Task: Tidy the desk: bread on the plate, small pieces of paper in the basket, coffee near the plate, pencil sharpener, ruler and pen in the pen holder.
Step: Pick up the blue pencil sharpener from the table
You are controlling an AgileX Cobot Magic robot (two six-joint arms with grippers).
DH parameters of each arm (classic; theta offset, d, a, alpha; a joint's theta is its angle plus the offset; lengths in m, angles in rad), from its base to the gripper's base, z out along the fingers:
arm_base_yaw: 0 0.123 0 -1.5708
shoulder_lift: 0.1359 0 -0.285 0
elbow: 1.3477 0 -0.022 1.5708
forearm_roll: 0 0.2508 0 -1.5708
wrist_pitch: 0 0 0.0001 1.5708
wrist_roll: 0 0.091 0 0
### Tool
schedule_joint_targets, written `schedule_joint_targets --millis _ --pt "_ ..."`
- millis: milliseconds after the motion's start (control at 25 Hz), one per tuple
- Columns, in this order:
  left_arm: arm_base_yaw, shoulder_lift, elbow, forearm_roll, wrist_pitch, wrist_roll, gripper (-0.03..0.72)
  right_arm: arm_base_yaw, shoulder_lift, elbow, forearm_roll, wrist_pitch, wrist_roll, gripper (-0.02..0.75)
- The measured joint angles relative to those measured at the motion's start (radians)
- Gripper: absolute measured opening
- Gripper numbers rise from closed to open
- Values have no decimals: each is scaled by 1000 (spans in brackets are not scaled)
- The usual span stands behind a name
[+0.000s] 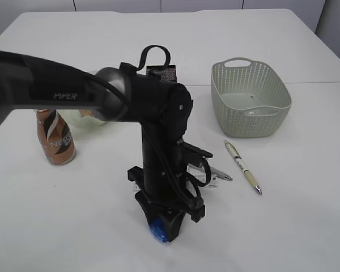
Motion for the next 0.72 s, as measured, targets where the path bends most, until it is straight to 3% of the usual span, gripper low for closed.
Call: schedule_joint_targets --millis 320,720 --pt "7 11 -172 6 20 -7 286 0 0 0 0 0 0 467" --pt "74 -6 -429 157 39 -77 284 0 0 0 0 0 0 467"
